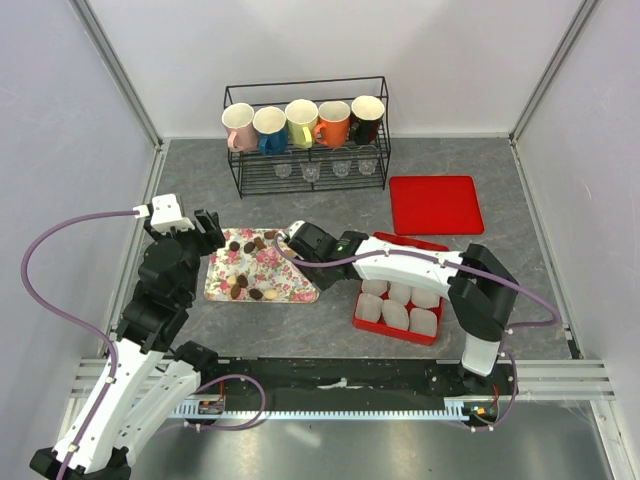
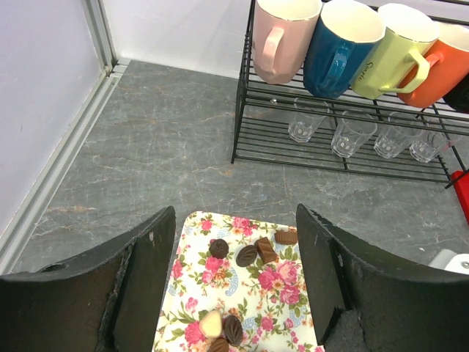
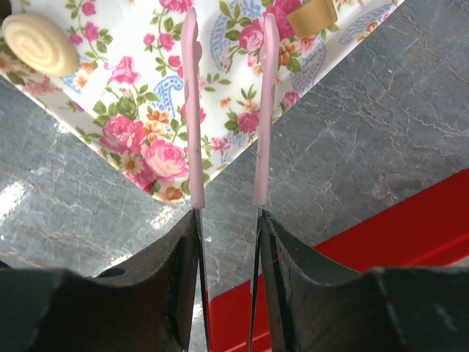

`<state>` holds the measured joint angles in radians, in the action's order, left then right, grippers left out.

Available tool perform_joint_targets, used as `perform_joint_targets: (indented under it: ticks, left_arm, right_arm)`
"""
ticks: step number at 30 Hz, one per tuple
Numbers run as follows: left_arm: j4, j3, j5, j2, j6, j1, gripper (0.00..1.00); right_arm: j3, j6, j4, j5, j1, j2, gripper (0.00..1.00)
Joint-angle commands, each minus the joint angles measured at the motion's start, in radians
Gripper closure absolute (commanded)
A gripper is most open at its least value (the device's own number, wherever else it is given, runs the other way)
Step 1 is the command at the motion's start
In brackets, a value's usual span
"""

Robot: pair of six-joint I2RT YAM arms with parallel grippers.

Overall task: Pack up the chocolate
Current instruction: Pick up the fake chocolate from the plate.

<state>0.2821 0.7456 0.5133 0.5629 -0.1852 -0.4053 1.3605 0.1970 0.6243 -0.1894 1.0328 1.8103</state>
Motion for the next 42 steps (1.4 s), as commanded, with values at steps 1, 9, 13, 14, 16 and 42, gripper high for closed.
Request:
perform_joint_targets:
  ticks: [1,9,13,14,16,42]
  left_arm:
    - [-0.026,-0.002,-0.004,0.0,-0.019,0.005,0.26]
    - [-0.027,-0.003,-0.004,-0.001,-0.019,0.005,0.26]
    - [-0.026,-0.003,-0.002,0.0,-0.019,0.005,0.26]
    - [-0.027,-0.003,-0.004,0.0,-0.019,0.005,0.26]
    - [-0.026,-0.002,-0.004,0.0,-0.019,0.005,0.26]
    - [-0.026,-0.003,-0.002,0.0,-0.017,0.003,0.26]
  right_arm:
    - [0.055,0.032,-0.041,-0.022,-0.007,0.02,0.56]
    - [0.075,0.027,-0.061,-0.022,-0.011,0.06,0.55]
    - [0.089,0.022,-0.064,-0.027,-0.014,0.076,0.52]
    - [0.091,0.024,-0.064,-0.031,-0.014,0.083,0.52]
    - [0.092,0.021,-0.071,-0.036,-0.016,0.086,0.52]
    - [0.15,-0.011,-0.071,-0.051,-0.017,0.156,0.73]
